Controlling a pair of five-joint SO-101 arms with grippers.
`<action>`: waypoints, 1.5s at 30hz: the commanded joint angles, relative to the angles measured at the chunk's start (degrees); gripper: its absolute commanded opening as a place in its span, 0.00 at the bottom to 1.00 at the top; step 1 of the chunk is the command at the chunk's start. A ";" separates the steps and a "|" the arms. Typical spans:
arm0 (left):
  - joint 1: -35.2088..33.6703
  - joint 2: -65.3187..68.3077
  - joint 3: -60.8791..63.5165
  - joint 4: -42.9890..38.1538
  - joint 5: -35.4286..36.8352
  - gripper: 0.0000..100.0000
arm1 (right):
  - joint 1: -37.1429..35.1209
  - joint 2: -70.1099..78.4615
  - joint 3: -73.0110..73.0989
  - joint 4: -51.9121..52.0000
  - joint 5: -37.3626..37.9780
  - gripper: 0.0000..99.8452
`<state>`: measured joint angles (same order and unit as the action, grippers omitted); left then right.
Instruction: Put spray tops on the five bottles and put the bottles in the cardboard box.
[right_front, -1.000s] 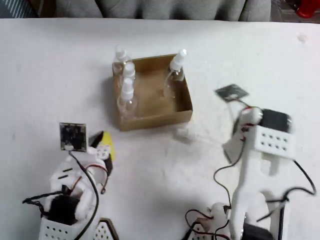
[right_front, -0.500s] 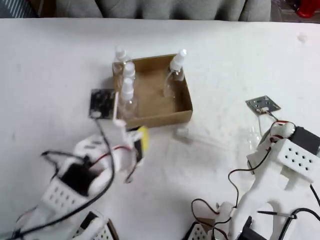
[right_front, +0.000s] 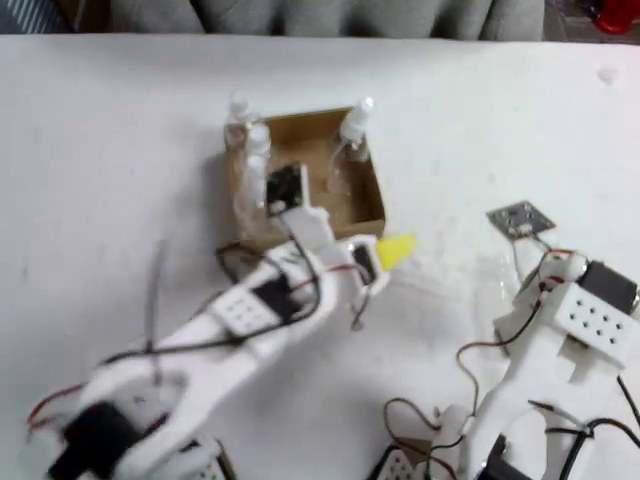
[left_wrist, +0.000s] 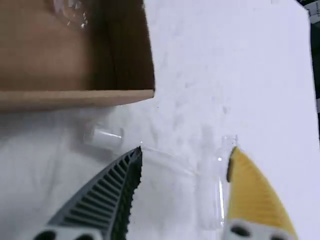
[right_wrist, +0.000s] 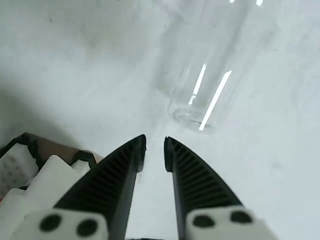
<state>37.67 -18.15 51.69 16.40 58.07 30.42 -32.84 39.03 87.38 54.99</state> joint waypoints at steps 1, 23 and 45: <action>0.75 15.34 -11.52 -2.73 4.57 0.30 | 0.31 -1.01 0.35 -3.03 0.62 0.03; 3.12 23.52 -27.16 20.57 8.44 0.31 | -3.65 -0.92 2.20 -3.74 4.13 0.03; -1.45 45.76 -48.79 33.14 12.04 0.31 | -3.82 -0.92 2.99 -3.65 4.31 0.03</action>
<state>37.41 25.45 8.97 47.69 68.18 27.25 -32.92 42.29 84.04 58.59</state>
